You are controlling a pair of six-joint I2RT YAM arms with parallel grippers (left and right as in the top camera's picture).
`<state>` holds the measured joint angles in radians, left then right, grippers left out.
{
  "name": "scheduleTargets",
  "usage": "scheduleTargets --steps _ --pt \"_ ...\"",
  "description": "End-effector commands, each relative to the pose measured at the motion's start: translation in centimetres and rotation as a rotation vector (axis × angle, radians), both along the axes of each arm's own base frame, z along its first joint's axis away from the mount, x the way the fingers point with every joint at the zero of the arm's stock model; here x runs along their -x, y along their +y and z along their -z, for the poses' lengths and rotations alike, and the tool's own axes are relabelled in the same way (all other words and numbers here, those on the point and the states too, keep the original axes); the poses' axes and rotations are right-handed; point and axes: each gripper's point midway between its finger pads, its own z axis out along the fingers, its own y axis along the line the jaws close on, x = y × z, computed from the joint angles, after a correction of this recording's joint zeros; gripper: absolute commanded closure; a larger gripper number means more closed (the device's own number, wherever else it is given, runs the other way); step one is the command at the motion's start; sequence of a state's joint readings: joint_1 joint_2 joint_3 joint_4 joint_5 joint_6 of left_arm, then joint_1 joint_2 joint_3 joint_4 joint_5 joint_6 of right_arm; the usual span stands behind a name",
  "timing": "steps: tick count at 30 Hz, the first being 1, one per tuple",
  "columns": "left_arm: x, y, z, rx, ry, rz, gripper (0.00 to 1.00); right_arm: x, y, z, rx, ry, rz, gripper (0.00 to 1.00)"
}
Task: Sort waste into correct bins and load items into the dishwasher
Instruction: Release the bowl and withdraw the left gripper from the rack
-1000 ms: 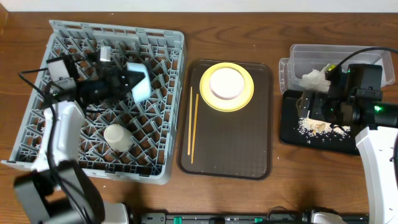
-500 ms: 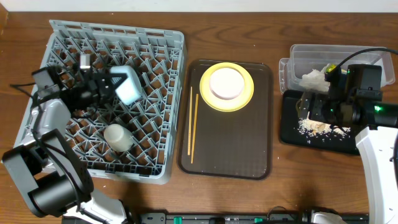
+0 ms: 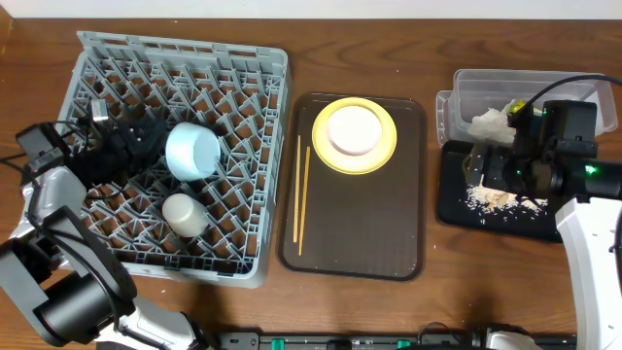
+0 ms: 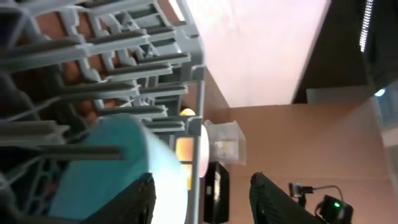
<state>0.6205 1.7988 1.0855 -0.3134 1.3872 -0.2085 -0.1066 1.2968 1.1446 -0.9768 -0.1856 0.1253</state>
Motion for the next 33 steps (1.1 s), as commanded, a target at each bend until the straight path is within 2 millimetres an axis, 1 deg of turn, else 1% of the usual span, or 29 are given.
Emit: scheduleTargets --steps 1,2,3,5,6,8,9,12,14,16,18,21,23,25,29,33 --pt "-0.2 1.1 0.1 -0.058 0.007 -0.037 0.44 -0.2 -0.3 -0.7 0.000 -0.018 0.016 0.10" --pt "-0.2 1.3 0.0 -0.077 0.008 -0.048 0.41 -0.2 -0.3 -0.7 0.001 -0.018 0.016 0.10" --pt "-0.2 1.6 -0.2 -0.104 0.007 -0.063 0.39 -0.2 -0.3 -0.7 0.000 -0.018 0.016 0.10" --pt "-0.1 2.1 -1.0 -0.157 -0.003 -0.090 0.34 -0.2 -0.3 -0.7 0.001 -0.018 0.016 0.10" --pt "-0.1 2.2 -1.7 -0.188 -0.015 -0.102 0.30 -0.2 -0.3 -0.7 0.000 -0.018 0.016 0.10" --pt "0.1 2.4 -3.2 -0.251 -0.044 -0.127 0.19 -0.2 -0.3 -0.7 0.001 -0.018 0.016 0.10" --pt "0.3 2.5 -3.9 -0.282 -0.053 -0.140 0.16 -0.2 -0.3 -0.7 0.001 -0.018 0.016 0.10" --pt "1.1 2.2 -6.1 -0.400 -0.056 -0.194 0.14 -0.2 -0.3 -0.7 0.001 -0.018 0.016 0.10" --pt "1.8 1.7 -6.7 -0.459 -0.030 -0.218 0.12 -0.2 -0.3 -0.7 0.001 -0.018 0.016 0.10" --pt "2.6 0.7 -7.1 -0.532 0.005 -0.234 0.11 -0.2 -0.3 -0.7 0.000 -0.018 0.017 0.10" --pt "3.1 -0.8 -7.4 -0.613 0.020 -0.225 0.10 -0.2 -0.3 -0.7 0.000 -0.018 0.017 0.10" --pt "3.3 -3.9 -7.8 -0.712 0.003 -0.180 0.09 -0.2 -0.3 -0.7 0.000 -0.018 0.017 0.10" --pt "3.2 -6.4 -8.2 -0.772 -0.025 -0.138 0.08 -0.2 -0.3 -0.7 0.000 -0.018 0.017 0.10" --pt "3.0 -8.8 -8.4 -0.820 -0.041 -0.089 0.08 -0.2 -0.3 -0.7 0.000 -0.018 0.017 0.10" --pt "2.5 -12.4 -8.9 -0.940 -0.047 -0.023 0.07 -0.2 -0.3 -0.7 0.000 -0.018 0.017 0.10" --pt "1.3 -16.5 -9.7 -1.041 -0.093 0.058 0.07 -0.2 -0.3 -0.7 0.000 -0.018 0.017 0.09"
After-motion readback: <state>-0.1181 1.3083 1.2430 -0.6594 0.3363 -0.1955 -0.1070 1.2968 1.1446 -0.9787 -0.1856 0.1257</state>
